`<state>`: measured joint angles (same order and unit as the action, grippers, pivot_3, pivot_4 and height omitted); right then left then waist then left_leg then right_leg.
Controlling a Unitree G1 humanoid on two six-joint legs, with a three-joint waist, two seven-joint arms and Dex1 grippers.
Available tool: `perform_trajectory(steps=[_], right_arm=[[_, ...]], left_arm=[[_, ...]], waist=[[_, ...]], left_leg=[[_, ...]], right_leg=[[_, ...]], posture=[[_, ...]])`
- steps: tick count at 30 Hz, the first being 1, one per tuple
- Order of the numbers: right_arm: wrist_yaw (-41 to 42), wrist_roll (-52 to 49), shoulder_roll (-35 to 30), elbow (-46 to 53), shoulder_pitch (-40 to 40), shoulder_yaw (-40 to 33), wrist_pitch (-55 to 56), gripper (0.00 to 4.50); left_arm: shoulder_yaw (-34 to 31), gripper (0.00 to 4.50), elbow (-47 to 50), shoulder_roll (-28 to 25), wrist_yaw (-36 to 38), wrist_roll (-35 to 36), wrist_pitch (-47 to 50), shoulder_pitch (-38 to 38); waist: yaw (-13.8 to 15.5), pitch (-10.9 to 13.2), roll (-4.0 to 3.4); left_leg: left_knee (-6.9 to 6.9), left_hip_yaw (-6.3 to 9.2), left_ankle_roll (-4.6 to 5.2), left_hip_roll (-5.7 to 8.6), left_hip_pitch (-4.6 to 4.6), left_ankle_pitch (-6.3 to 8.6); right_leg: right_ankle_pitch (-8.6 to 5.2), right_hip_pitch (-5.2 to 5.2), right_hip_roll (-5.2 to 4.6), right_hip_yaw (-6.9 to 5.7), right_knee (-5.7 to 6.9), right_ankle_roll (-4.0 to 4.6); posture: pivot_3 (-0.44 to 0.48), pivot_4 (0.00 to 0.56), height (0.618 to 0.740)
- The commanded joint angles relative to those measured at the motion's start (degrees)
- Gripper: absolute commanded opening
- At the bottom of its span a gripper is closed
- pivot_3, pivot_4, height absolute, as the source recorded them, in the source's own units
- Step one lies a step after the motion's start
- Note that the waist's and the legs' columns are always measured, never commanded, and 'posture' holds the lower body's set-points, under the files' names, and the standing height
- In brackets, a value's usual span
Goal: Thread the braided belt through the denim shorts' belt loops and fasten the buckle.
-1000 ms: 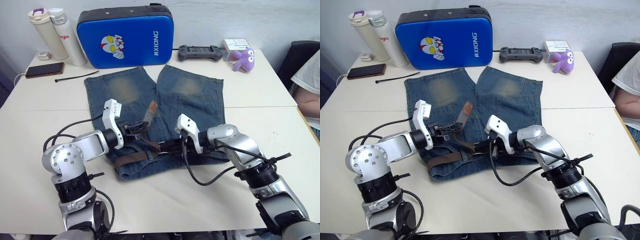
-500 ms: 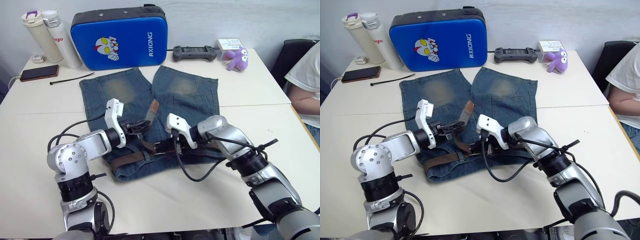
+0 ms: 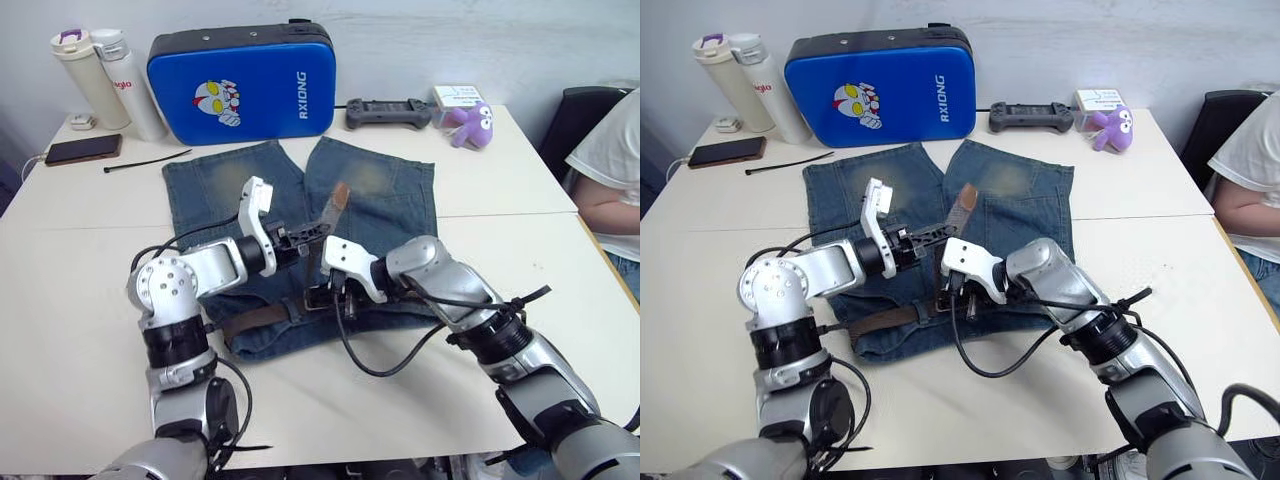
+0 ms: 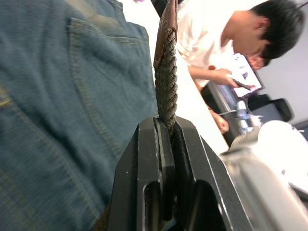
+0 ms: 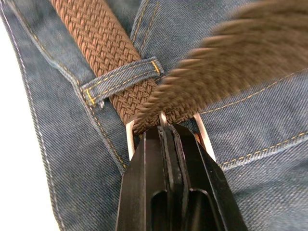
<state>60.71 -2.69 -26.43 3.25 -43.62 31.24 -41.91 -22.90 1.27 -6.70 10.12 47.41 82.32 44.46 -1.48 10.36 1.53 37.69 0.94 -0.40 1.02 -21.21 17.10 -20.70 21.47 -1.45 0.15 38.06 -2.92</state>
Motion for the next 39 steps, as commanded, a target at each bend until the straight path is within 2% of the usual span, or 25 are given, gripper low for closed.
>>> perform_trajectory(steps=[1, 7, 13, 18, 21, 27, 31, 34, 39], right_arm=[[-0.58, 5.36, -2.66, -1.12, 4.41, 7.99, -1.14, 0.04], [-2.53, 7.36, -1.88, -0.28, 5.2, 8.34, -3.04, 0.04], [-2.75, 10.27, -2.24, 0.17, 5.03, 10.22, -3.27, 0.04], [-2.26, 12.07, -2.01, 1.35, 5.35, 10.4, -3.37, 0.04], [-2.72, 11.01, -0.72, 2.29, 5.79, 7.73, -4.91, 0.04], [-2.94, 5.04, -1.65, 10.44, 7.23, -2.44, -14.63, 0.04], [-3.92, 1.59, -4.13, 15.71, 8.04, -8.69, -20.49, 0.04], [-5.09, -0.79, -5.97, 17.43, 7.79, -12.9, -22.98, 0.04], [-8.53, -5.0, -5.33, 18.08, 6.9, -18.43, -26.16, 0.04]], left_arm=[[3.54, 0.0, -4.9, -1.98, 6.14, -0.64, -6.1, 7.15], [12.12, 0.0, -18.73, -2.57, 15.73, -5.92, -14.35, 16.0], [17.38, 0.0, -31.53, 1.08, 24.04, -10.51, -21.74, 25.2], [19.33, 0.0, -38.09, 3.28, 28.11, -13.55, -25.43, 27.83], [20.1, 0.0, -41.0, 5.0, 29.11, -15.58, -27.37, 27.41], [18.97, 0.0, -37.46, 4.71, 28.05, -15.83, -24.18, 22.92], [17.13, 0.0, -29.39, 3.82, 25.14, -14.08, -17.56, 16.76], [15.29, 0.0, -25.47, 3.2, 22.75, -13.67, -14.94, 14.0], [14.52, 0.0, -21.71, 2.79, 21.22, -13.23, -12.96, 11.99]], waist=[[0.07, 0.01, -0.01], [0.34, 0.0, 0.0], [0.59, 0.01, -0.02], [1.27, 0.01, -0.02], [1.4, 0.01, -0.02], [1.66, 0.07, -0.11], [1.66, 0.08, -0.13], [1.65, 0.08, -0.13], [1.58, 0.12, -0.18]], left_leg=[[0.0, 0.0, 0.0, 0.01, -0.01, 0.0], [0.02, 0.03, -0.02, 0.07, 0.0, -0.01], [0.01, 0.04, -0.03, 0.09, -0.01, -0.02], [0.0, 0.04, -0.02, 0.1, -0.02, -0.01], [0.0, 0.04, -0.01, 0.12, -0.02, -0.01], [-0.06, 0.06, 0.0, 0.12, -0.13, 0.0], [-0.11, 0.09, 0.1, 0.12, -0.33, 0.04], [-0.31, 0.08, 0.11, 0.12, -0.36, 0.05], [-0.41, 0.03, 0.12, 0.12, -0.42, 0.02]], right_leg=[[0.0, 0.0, -0.01, 0.0, 0.0, 0.0], [0.0, -0.04, -0.06, -0.03, -0.06, -0.01], [0.01, -0.04, -0.08, -0.04, -0.05, -0.01], [0.01, -0.03, -0.09, -0.03, -0.07, -0.02], [0.02, -0.04, -0.12, -0.03, -0.08, -0.03], [0.02, 0.05, -0.13, -0.04, -0.12, -0.04], [0.02, 0.18, -0.12, -0.05, -0.29, -0.04], [0.01, 0.24, -0.11, -0.05, -0.33, -0.05], [0.01, 0.36, -0.11, -0.01, -0.44, -0.05]], posture=[[0.0, 0.15, 0.74], [0.0, 0.15, 0.74], [0.0, 0.15, 0.74], [0.0, 0.15, 0.74], [0.0, 0.15, 0.74], [0.0, 0.15, 0.74], [0.0, 0.15, 0.74], [0.0, 0.15, 0.74], [0.0, 0.15, 0.74]])
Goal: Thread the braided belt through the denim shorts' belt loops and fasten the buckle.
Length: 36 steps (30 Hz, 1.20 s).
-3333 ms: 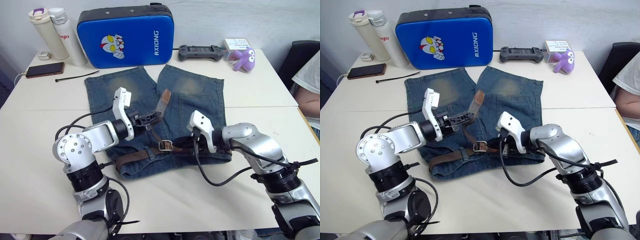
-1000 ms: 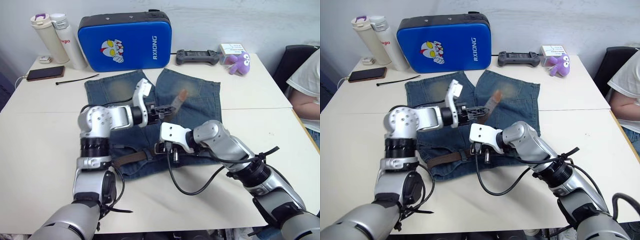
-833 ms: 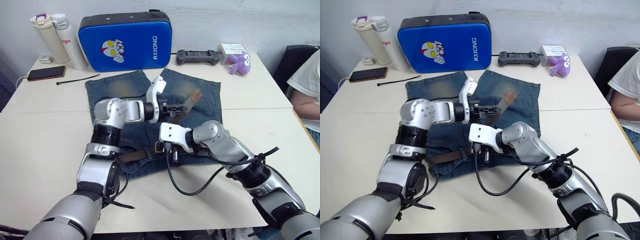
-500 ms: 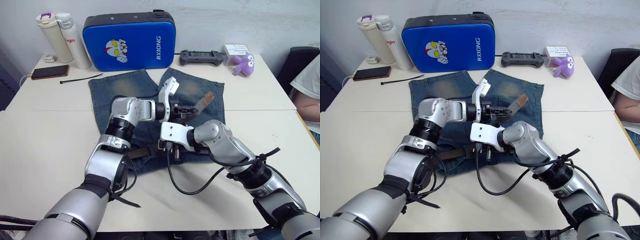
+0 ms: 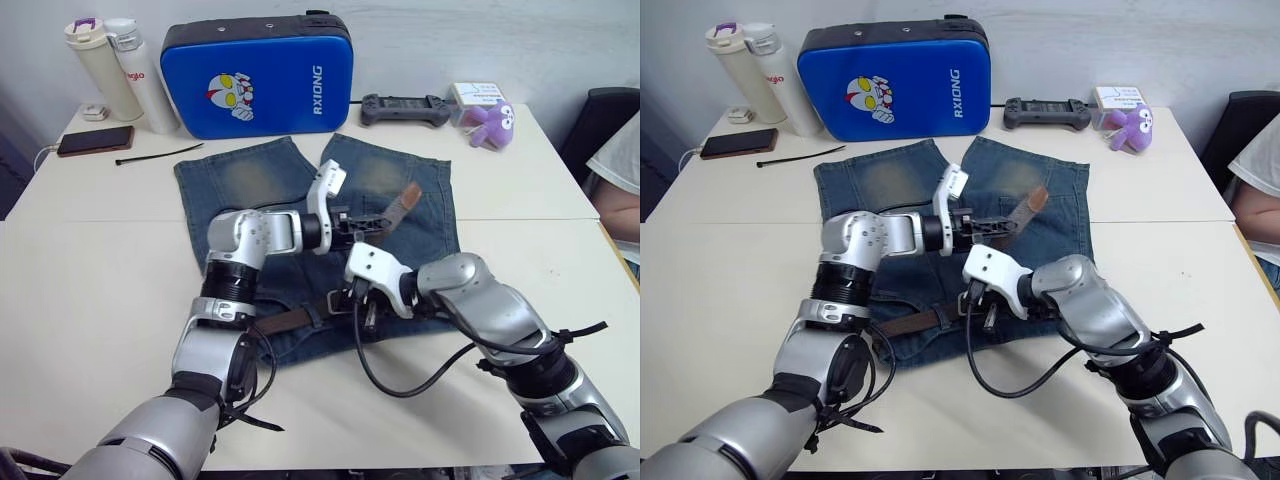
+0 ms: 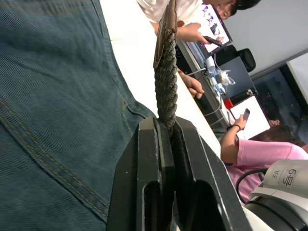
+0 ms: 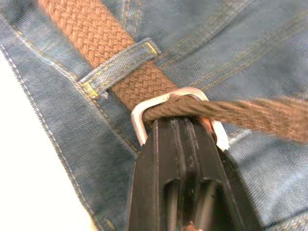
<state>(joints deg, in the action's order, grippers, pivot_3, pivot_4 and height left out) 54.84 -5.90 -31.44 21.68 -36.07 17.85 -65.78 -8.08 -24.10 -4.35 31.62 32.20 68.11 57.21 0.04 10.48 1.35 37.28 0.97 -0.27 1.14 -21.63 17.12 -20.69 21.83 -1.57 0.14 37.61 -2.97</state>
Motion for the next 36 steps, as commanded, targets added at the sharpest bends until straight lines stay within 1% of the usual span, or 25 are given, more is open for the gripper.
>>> perform_trajectory(steps=[1, 5, 7, 8, 10, 14, 15, 19, 21, 24, 27, 28, 30, 32, 36], right_arm=[[-3.58, -2.46, 0.09, -0.59, -0.81, -6.43, -2.7, 0.04], [-5.01, -5.22, -1.14, -1.61, -0.66, -9.91, -3.78, 0.04], [-5.13, -6.32, -2.99, -1.25, -0.19, -10.41, -3.9, 0.04], [-5.18, -6.9, -3.85, -0.95, -0.03, -10.71, -4.01, 0.04], [-5.05, -8.45, -5.31, 0.01, 0.2, -11.6, -4.69, 0.04], [0.32, -15.35, -10.2, 6.55, 1.43, -12.51, -4.91, 0.04], [0.52, -16.85, -10.62, 7.75, 1.71, -12.57, -5.73, 0.04], [-1.87, -19.81, -11.15, 10.88, 3.07, -11.95, -8.31, 0.04], [-3.18, -19.97, -12.32, 11.31, 3.63, -11.7, -8.74, 0.04], [-3.62, -21.02, -14.57, 11.66, 5.33, -13.57, -8.17, 0.04], [-2.58, -22.39, -17.38, 11.48, 6.39, -16.34, -6.42, 0.04], [-2.4, -22.78, -18.04, 11.32, 6.61, -16.86, -5.8, 0.04], [-2.43, -23.43, -18.96, 11.15, 6.91, -17.11, -4.87, 0.04], [-2.42, -24.03, -19.51, 11.0, 7.06, -17.14, -3.65, 0.04], [-3.01, -24.76, -19.47, 10.29, 7.01, -17.6, -1.34, 0.04]], left_arm=[[-0.38, 0.0, 4.44, 0.56, -0.53, 2.12, 1.69, -1.15], [-0.3, 0.0, 7.53, 1.24, -1.42, 2.66, 3.4, -2.98], [-0.41, 0.0, 8.44, 1.65, -2.01, 2.96, 3.98, -3.62], [-0.45, 0.0, 8.72, 1.84, -2.27, 3.07, 4.12, -3.85], [-0.55, 0.0, 8.85, 2.22, -2.72, 3.23, 4.16, -3.98], [-1.0, 0.0, 6.81, 3.16, -3.08, 3.28, 3.07, -2.66], [-0.95, 0.0, 6.13, 3.32, -3.04, 3.14, 2.59, -2.3], [-1.15, 0.0, 2.69, 4.52, -3.29, 2.63, -0.21, -0.56], [0.0, 0.0, 2.2, 4.88, -2.93, 2.05, -1.37, -0.49], [6.45, 0.0, 6.21, 2.6, 0.56, 0.39, -2.37, -2.74], [13.7, 0.0, 11.75, -3.83, 4.65, -3.38, -6.51, -5.35], [14.97, 0.0, 12.87, -5.68, 5.24, -4.53, -7.94, -5.91], [15.79, 0.0, 14.12, -7.73, 5.86, -5.35, -9.45, -6.51], [18.33, 0.0, 17.29, -10.29, 7.49, -7.15, -12.58, -7.43], [23.47, 0.0, 22.49, -13.57, 10.36, -10.8, -18.75, -8.76]], waist=[[0.09, 0.0, 0.01], [-0.01, 0.0, 0.0], [-0.02, 0.01, 0.0], [-0.05, 0.01, 0.0], [-0.08, 0.01, 0.0], [0.03, 0.01, 0.0], [-0.04, 0.01, 0.0], [0.16, 0.01, 0.0], [0.27, 0.01, 0.0], [0.46, 0.01, 0.0], [0.15, 0.01, 0.0], [-0.07, 0.01, -0.01], [-0.16, 0.02, -0.01], [-0.11, 0.02, -0.01], [0.15, 0.02, -0.01]], left_leg=[[0.01, 0.02, 0.0, 0.0, -0.01, -0.02], [0.02, 0.01, 0.0, 0.0, -0.12, -0.04], [0.06, -0.01, -0.01, 0.0, -0.38, -0.07], [0.16, -0.03, 0.01, 0.0, -0.71, -0.12], [0.19, -0.07, 0.01, 0.0, -0.78, -0.16], [0.15, -0.07, 0.02, 0.0, -0.78, -0.19], [0.14, -0.06, 0.03, 0.0, -0.78, -0.19], [0.17, -0.06, 0.03, 0.0, -0.78, -0.19], [0.19, -0.08, 0.06, 0.01, -0.79, -0.19], [0.17, -0.07, 0.07, 0.02, -0.8, -0.19], [0.14, -0.09, 0.06, 0.01, -0.8, -0.19], [0.12, -0.11, 0.04, 0.01, -0.77, -0.2], [0.1, -0.12, 0.02, 0.0, -0.73, -0.23], [0.11, -0.11, 0.03, -0.01, -0.72, -0.25], [0.12, -0.1, 0.11, 0.0, -0.77, -0.22]], right_leg=[[0.0, 0.0, 0.0, -0.01, 0.0, 0.0], [0.0, 0.15, 0.0, 0.01, 0.03, 0.0], [0.0, 0.42, 0.01, 0.02, 0.13, 0.0], [0.0, 0.74, 0.01, 0.04, 0.26, 0.0], [0.0, 0.85, 0.02, 0.06, 0.32, 0.0], [0.0, 0.85, 0.03, 0.06, 0.3, 0.0], [0.0, 0.84, 0.03, 0.06, 0.27, 0.0], [0.0, 0.82, 0.03, 0.05, 0.27, 0.0], [0.0, 0.82, 0.01, 0.06, 0.27, 0.0], [0.0, 0.82, 0.01, 0.07, 0.25, 0.0], [0.0, 0.83, 0.02, 0.09, 0.24, 0.0], [0.0, 0.83, 0.03, 0.12, 0.26, 0.01], [0.0, 0.83, 0.04, 0.15, 0.3, 0.01], [0.0, 0.82, 0.05, 0.14, 0.31, 0.01], [0.0, 0.81, 0.02, 0.14, 0.23, 0.01]], posture=[[0.0, 0.15, 0.74], [0.0, 0.15, 0.74], [0.0, 0.15, 0.74], [0.0, 0.15, 0.74], [0.0, 0.15, 0.74], [0.0, 0.15, 0.74], [0.0, 0.15, 0.74], [0.0, 0.15, 0.74], [0.0, 0.15, 0.74], [0.0, 0.15, 0.74], [0.0, 0.15, 0.74], [0.0, 0.15, 0.74], [0.0, 0.15, 0.74], [0.0, 0.15, 0.74], [0.0, 0.15, 0.74]])
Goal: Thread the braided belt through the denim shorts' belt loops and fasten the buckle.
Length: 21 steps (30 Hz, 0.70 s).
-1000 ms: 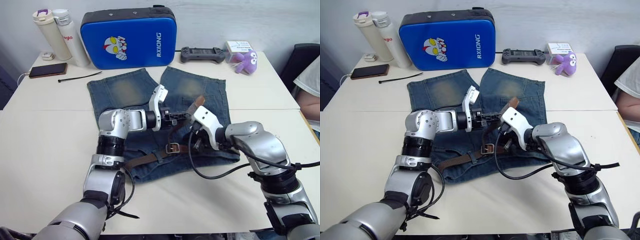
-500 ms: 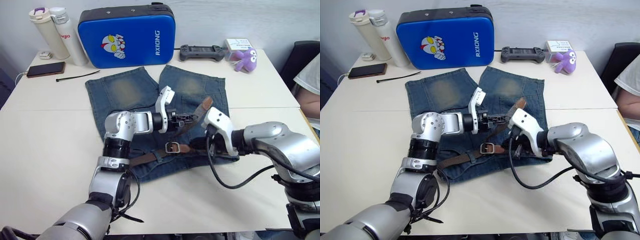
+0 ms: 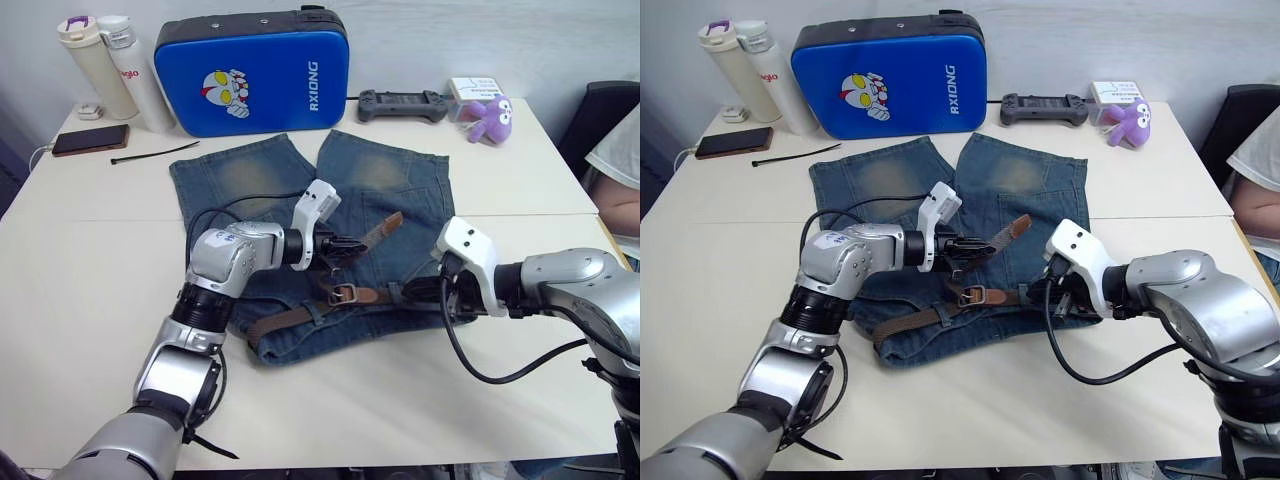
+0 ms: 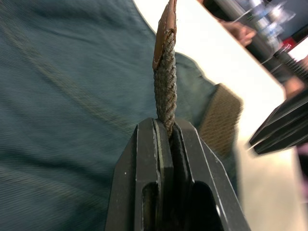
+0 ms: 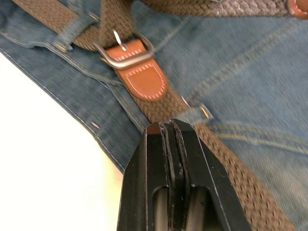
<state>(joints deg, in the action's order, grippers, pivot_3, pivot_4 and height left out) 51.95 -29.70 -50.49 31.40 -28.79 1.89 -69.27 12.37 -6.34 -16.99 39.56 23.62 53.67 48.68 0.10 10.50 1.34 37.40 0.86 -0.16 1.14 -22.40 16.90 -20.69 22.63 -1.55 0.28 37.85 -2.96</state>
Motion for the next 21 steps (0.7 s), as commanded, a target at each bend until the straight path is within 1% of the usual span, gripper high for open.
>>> perform_trajectory(steps=[1, 4, 7, 15, 18, 21], right_arm=[[-0.35, -1.09, -0.44, 0.42, -0.44, -1.83, 2.6, 0.04], [-1.07, -1.44, -0.38, -0.16, -1.08, -2.04, 3.62, 0.04], [-1.62, -1.32, -0.57, -0.44, -1.61, -1.63, 4.85, 0.04], [-3.03, -3.06, 0.0, 0.95, -2.01, -1.64, 4.85, 0.04], [-4.67, -2.38, 0.56, 1.38, -1.68, -1.88, 6.68, 0.04], [-5.69, 0.44, -0.71, 1.54, -1.59, -0.21, 10.1, 0.04]], left_arm=[[4.27, 0.0, 5.66, -1.68, 3.14, -3.34, -5.98, -0.41], [6.27, 0.0, 6.19, -2.92, 3.67, -6.41, -9.86, -0.31], [6.95, 0.0, 5.69, -3.42, 3.53, -8.9, -12.9, -0.13], [12.65, 0.0, 7.5, -11.16, 9.59, -18.44, -27.17, -2.77], [12.76, 0.0, 7.68, -11.96, 10.55, -20.05, -29.9, -4.17], [12.89, 0.0, 7.32, -12.15, 10.99, -22.19, -32.69, -4.7]], waist=[[0.29, 0.0, 0.0], [0.56, 0.0, 0.0], [0.64, 0.0, 0.0], [0.51, 0.0, 0.0], [0.68, 0.0, 0.0], [0.92, 0.0, 0.0]], left_leg=[[0.01, 0.0, 0.02, 0.01, -0.01, 0.01], [0.04, 0.0, 0.06, 0.01, -0.03, 0.02], [0.06, 0.0, 0.07, 0.01, -0.02, 0.01], [0.04, -0.02, 0.1, 0.0, -0.02, 0.01], [0.05, -0.01, 0.13, 0.0, -0.03, 0.01], [0.1, -0.01, 0.18, 0.0, -0.06, 0.03]], right_leg=[[0.0, -0.01, -0.01, 0.0, -0.02, 0.0], [0.0, -0.02, -0.02, 0.0, -0.03, 0.0], [0.0, -0.02, -0.01, 0.01, -0.01, 0.0], [0.0, -0.01, 0.0, 0.02, 0.01, 0.0], [0.0, -0.02, -0.01, 0.01, 0.01, 0.0], [0.0, -0.02, -0.01, 0.01, 0.01, 0.0]], posture=[[0.0, 0.15, 0.74], [0.0, 0.15, 0.74], [0.0, 0.15, 0.74], [0.0, 0.15, 0.74], [0.0, 0.15, 0.74], [0.0, 0.15, 0.74]])
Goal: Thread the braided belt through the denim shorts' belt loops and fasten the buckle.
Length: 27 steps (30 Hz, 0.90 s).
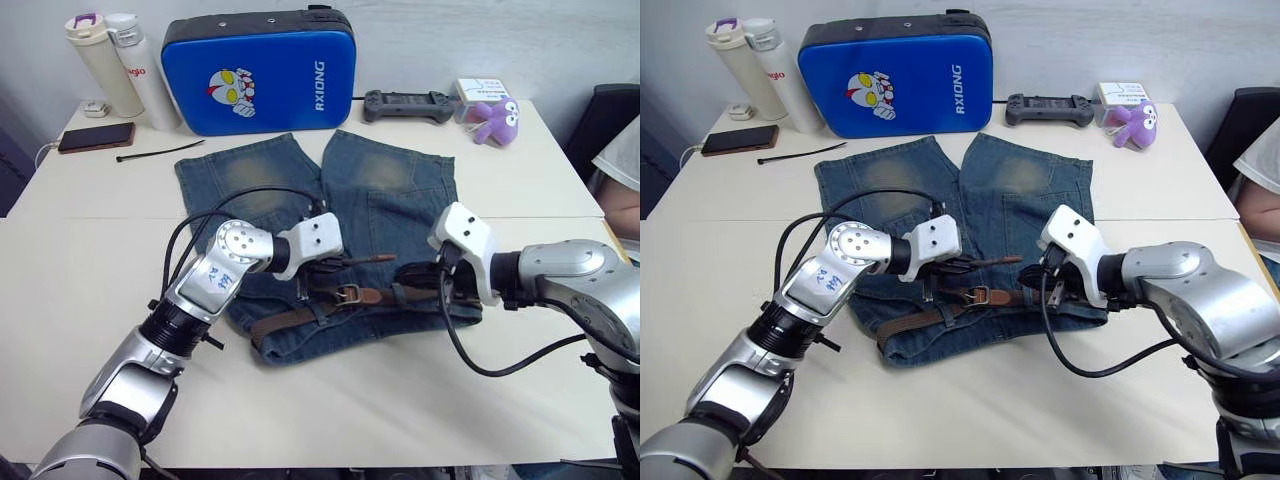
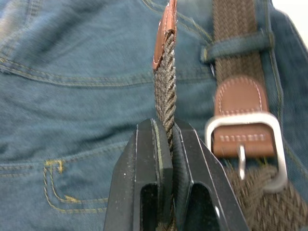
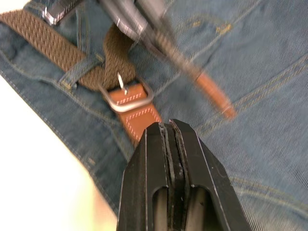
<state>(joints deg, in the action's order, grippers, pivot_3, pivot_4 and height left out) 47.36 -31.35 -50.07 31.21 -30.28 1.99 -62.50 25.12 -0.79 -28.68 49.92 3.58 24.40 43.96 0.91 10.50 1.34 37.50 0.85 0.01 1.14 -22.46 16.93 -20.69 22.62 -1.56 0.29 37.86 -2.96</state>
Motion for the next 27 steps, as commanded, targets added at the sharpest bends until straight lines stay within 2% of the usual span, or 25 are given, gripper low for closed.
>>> perform_trajectory(steps=[1, 5, 11, 12, 13, 17, 25, 26, 27], right_arm=[[-1.29, 2.3, -1.18, 1.71, -0.05, -0.24, 3.85, 0.04], [1.47, 1.76, -2.49, 2.27, 0.46, 0.44, 6.58, 0.04], [-0.28, 5.79, -2.28, 1.78, 0.56, 1.58, 12.43, 0.04], [-0.09, 6.52, -2.54, 1.59, 0.3, 2.36, 13.04, 0.67], [0.09, 7.35, -2.8, 1.4, 0.1, 3.12, 13.82, 0.95], [0.58, 12.25, -3.67, 0.16, -0.55, 6.78, 17.54, 2.84], [-0.28, 16.63, -1.25, -3.8, -0.09, 10.08, 20.78, 2.84], [-0.5, 17.12, -0.92, -4.45, 0.01, 10.17, 21.22, 2.31], [-0.64, 17.22, -0.42, -5.15, 0.37, 10.03, 21.42, 2.0]], left_arm=[[0.03, 0.0, 1.65, -0.64, 0.79, -2.75, -4.18, -0.09], [-0.59, 0.0, 1.51, -1.56, 1.83, -4.42, -7.41, -0.41], [-3.01, 0.0, 2.08, 0.01, 2.29, -2.76, -6.28, -0.77], [-3.37, 0.0, 2.1, 0.38, 2.33, -2.6, -5.98, -0.58], [-3.69, 0.0, 2.18, 0.67, 2.36, -2.5, -5.68, -0.44], [-4.29, 0.0, 2.7, 1.28, 2.68, -2.56, -5.01, -0.35], [-4.96, 0.0, 2.77, 3.16, 2.78, -1.92, -3.85, 0.44], [-4.84, 0.0, 2.71, 3.25, 2.84, -2.24, -4.03, 0.58], [-4.99, 0.0, 2.86, 3.54, 2.86, -2.11, -3.73, 0.78]], waist=[[0.2, 0.0, 0.0], [0.28, 0.0, 0.0], [0.33, 0.0, 0.0], [0.33, 0.0, 0.0], [0.34, 0.0, 0.0], [0.28, 0.0, 0.0], [0.33, 0.0, 0.0], [0.32, 0.0, 0.0], [0.3, 0.0, 0.0]], left_leg=[[0.02, 0.0, 0.01, 0.0, -0.01, 0.01], [0.04, -0.01, 0.04, 0.0, -0.02, 0.03], [0.16, -0.02, 0.13, 0.0, -0.06, 0.07], [0.21, -0.01, 0.15, -0.01, -0.08, 0.09], [0.24, -0.01, 0.16, -0.01, -0.09, 0.09], [0.3, -0.01, 0.18, -0.01, -0.11, 0.1], [0.4, 0.0, 0.19, -0.01, -0.15, 0.11], [0.43, 0.0, 0.2, -0.01, -0.16, 0.12], [0.44, 0.0, 0.2, -0.01, -0.17, 0.12]], right_leg=[[0.0, 0.0, 0.0, 0.0, 0.0, 0.0], [0.0, 0.0, 0.01, 0.0, 0.01, 0.0], [0.0, 0.0, 0.01, -0.01, 0.06, 0.0], [0.0, 0.0, 0.01, -0.02, 0.08, 0.0], [0.0, 0.0, 0.01, -0.02, 0.09, 0.0], [0.0, 0.0, 0.01, -0.02, 0.1, 0.0], [0.0, 0.0, 0.01, -0.03, 0.14, 0.0], [0.0, 0.0, 0.01, -0.04, 0.14, 0.0], [0.0, 0.0, 0.01, -0.03, 0.15, 0.0]], posture=[[0.0, 0.15, 0.74], [0.0, 0.15, 0.74], [0.0, 0.15, 0.74], [0.0, 0.15, 0.74], [0.0, 0.15, 0.74], [0.0, 0.15, 0.74], [0.0, 0.15, 0.74], [0.0, 0.15, 0.74], [0.0, 0.15, 0.74]])
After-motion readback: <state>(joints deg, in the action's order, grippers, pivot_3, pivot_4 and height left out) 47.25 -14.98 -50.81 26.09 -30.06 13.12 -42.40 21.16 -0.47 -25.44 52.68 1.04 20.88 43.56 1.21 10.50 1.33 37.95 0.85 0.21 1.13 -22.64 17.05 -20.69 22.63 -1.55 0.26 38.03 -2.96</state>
